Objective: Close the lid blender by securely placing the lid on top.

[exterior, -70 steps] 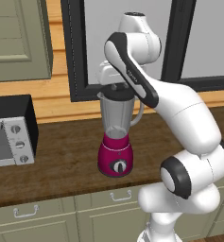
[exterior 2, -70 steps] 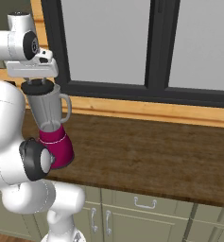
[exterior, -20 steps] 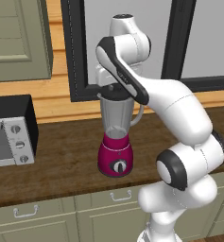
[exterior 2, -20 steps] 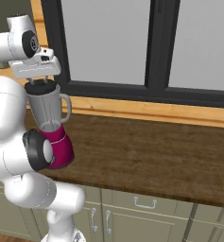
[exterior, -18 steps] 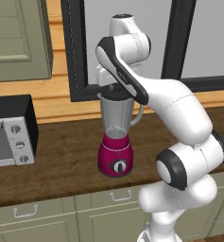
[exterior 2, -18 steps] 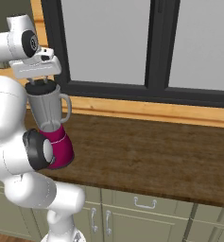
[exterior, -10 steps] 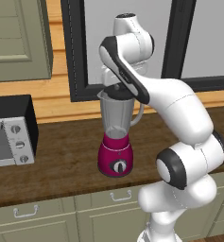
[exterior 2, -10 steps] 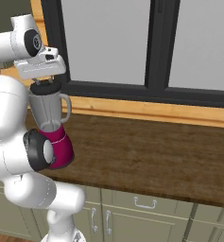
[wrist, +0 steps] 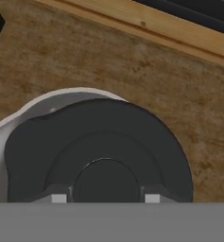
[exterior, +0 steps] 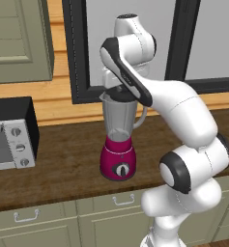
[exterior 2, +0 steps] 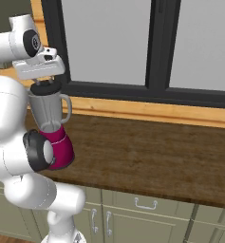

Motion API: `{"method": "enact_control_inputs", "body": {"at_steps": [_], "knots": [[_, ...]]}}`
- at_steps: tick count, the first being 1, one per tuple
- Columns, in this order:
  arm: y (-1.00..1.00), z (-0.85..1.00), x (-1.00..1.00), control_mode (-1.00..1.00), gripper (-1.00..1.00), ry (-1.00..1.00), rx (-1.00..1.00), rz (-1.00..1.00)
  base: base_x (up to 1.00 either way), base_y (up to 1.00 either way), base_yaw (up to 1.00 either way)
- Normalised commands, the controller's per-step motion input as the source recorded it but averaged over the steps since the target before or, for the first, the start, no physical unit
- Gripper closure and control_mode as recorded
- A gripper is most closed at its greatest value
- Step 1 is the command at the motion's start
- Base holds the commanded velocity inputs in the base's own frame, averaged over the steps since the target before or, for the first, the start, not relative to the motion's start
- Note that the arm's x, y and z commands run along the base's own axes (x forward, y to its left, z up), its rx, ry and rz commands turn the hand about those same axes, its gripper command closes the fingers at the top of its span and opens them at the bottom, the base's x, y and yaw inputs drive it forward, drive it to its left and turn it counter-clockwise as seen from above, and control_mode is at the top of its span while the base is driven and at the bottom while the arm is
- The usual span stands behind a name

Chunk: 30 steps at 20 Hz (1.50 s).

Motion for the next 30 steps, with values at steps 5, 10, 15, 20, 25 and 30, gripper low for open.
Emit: {"method": "enact_control_inputs", "body": {"at_steps": [5,10,15,20,25,30], "knots": [[0.22,0.0,0.0,-1.0,1.0,0.0,0.0,0.0,0.0,0.0,0.0],[0.14,0.0,0.0,-1.0,1.0,0.0,0.0,0.0,0.0,0.0,0.0],[0.09,0.0,0.0,-1.0,1.0,0.0,0.0,0.0,0.0,0.0,0.0],[0.0,-0.03,0.0,-1.0,1.0,0.0,0.01,0.0,0.0,0.0,0.0],[0.0,-0.19,0.07,-1.0,1.0,-0.05,0.06,0.0,0.0,0.0,0.0],[0.0,-0.18,0.22,-1.0,1.0,-0.11,0.1,0.0,0.0,0.0,0.0]]}}
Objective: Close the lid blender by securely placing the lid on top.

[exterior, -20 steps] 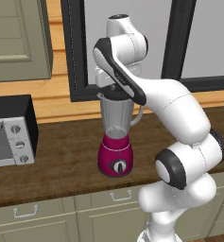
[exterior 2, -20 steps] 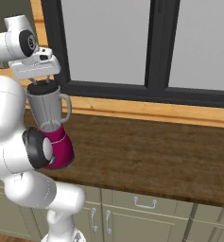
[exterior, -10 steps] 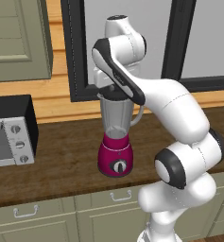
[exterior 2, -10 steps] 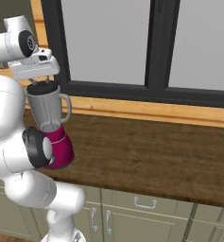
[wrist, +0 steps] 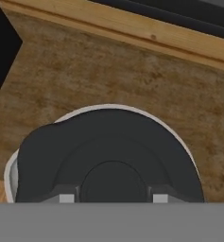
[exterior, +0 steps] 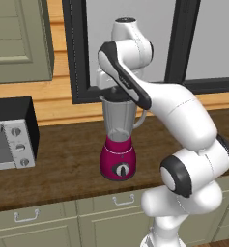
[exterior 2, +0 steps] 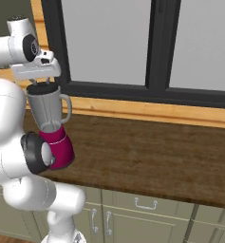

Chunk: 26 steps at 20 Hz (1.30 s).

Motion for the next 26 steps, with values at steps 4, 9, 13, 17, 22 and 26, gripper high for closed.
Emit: {"method": "enact_control_inputs", "body": {"at_steps": [4,9,13,17,22,26], "knots": [[0.0,-0.11,0.24,-1.0,1.0,-0.15,0.11,0.0,0.0,0.0,0.0],[0.0,-0.3,0.11,-1.0,1.0,-0.13,0.09,0.0,0.0,0.0,0.0],[-0.01,-0.58,0.0,-1.0,1.0,-0.16,0.0,0.0,0.0,0.0,0.0],[-0.01,-0.8,0.0,-1.0,1.0,-0.11,-0.01,0.0,0.0,0.0,0.0],[0.0,-0.57,-0.01,-1.0,1.0,0.0,-0.01,0.0,0.0,0.0,0.0],[0.0,-0.11,-0.29,-1.0,-1.0,0.05,-0.01,0.0,0.0,0.0,0.0]]}}
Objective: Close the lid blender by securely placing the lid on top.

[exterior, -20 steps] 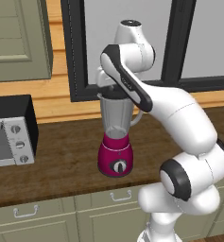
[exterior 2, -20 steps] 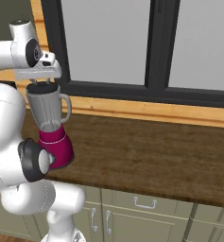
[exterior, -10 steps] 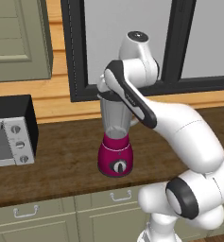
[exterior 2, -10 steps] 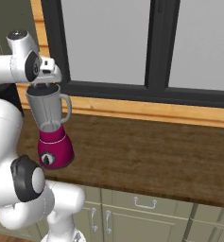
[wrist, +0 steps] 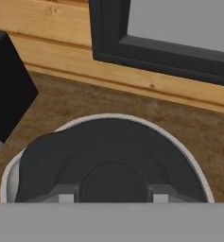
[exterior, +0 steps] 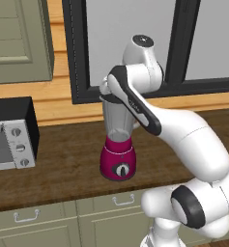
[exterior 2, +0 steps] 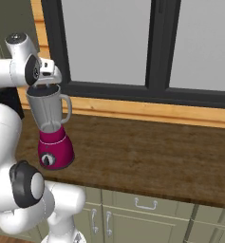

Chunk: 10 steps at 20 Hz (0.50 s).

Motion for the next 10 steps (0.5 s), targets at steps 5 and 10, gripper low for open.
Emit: {"method": "enact_control_inputs", "body": {"at_steps": [5,10], "knots": [[-0.08,0.0,-0.71,-1.0,-1.0,0.09,-0.01,0.0,0.0,0.0,0.0],[-0.08,-0.14,-0.93,-1.0,-1.0,0.09,-0.02,0.0,0.0,0.0,0.0]]}}
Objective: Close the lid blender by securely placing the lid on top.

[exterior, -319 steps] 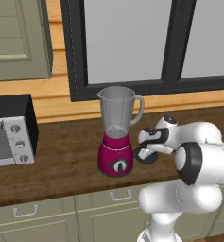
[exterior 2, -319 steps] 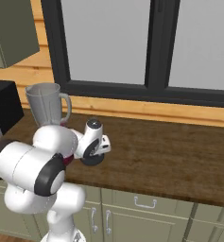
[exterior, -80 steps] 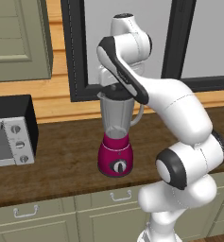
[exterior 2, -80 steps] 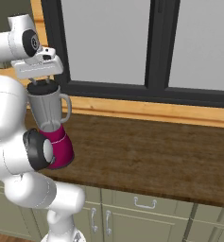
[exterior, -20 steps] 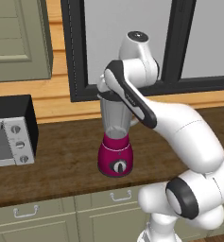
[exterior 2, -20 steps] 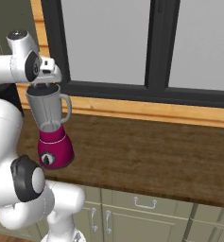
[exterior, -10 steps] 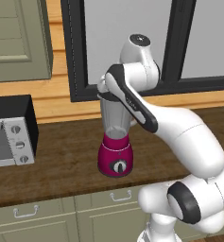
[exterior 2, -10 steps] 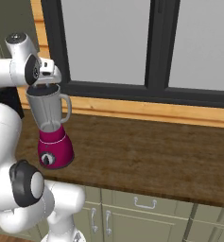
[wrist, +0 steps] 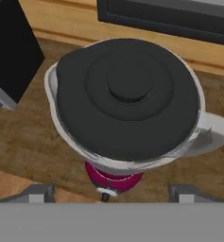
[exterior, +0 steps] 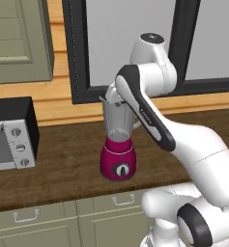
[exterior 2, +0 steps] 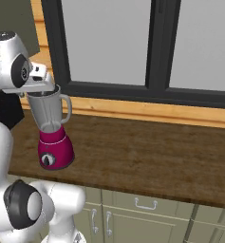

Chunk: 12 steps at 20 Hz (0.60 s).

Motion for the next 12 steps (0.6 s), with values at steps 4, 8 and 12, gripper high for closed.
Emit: {"method": "enact_control_inputs", "body": {"at_steps": [4,8,12], "knots": [[-0.09,-0.17,-0.96,-1.0,-1.0,0.02,-0.02,0.0,0.0,0.0,0.0],[-0.25,0.0,-0.89,-1.0,-1.0,-0.12,0.0,0.0,0.0,0.0,0.0],[-0.5,-0.08,-0.62,-1.0,-1.0,-0.19,0.0,-0.01,0.0,0.0,0.0]]}}
